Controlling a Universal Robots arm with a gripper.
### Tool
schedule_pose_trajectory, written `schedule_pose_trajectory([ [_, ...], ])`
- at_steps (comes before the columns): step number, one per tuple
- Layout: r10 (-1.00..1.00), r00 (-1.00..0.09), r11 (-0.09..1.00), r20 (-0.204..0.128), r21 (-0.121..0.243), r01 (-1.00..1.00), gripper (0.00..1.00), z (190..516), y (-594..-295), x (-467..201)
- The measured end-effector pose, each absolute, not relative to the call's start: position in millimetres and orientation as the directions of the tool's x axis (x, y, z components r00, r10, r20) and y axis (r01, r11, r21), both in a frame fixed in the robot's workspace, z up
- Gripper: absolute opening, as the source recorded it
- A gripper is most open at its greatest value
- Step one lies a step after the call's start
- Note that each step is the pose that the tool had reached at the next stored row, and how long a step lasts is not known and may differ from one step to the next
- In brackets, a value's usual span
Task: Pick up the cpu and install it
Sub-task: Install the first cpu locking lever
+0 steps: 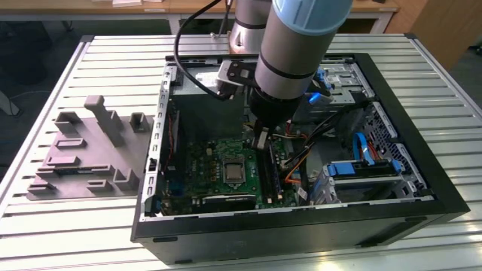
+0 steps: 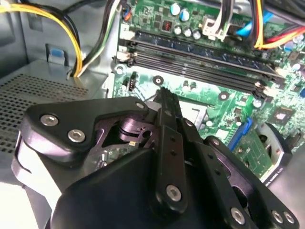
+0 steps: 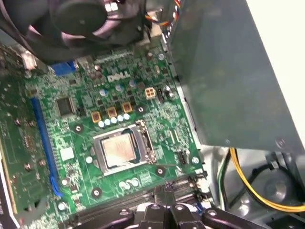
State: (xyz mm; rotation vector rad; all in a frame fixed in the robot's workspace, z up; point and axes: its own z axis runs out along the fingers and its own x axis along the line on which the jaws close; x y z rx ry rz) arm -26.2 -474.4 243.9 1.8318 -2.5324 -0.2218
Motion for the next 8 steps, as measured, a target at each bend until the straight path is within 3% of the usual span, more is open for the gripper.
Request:
schedule_pose_trajectory([
  [8,-0.946,-0.316,0.306,-0.076,0.119,-0.944,0.11,241.5,-455.8,-22.9],
])
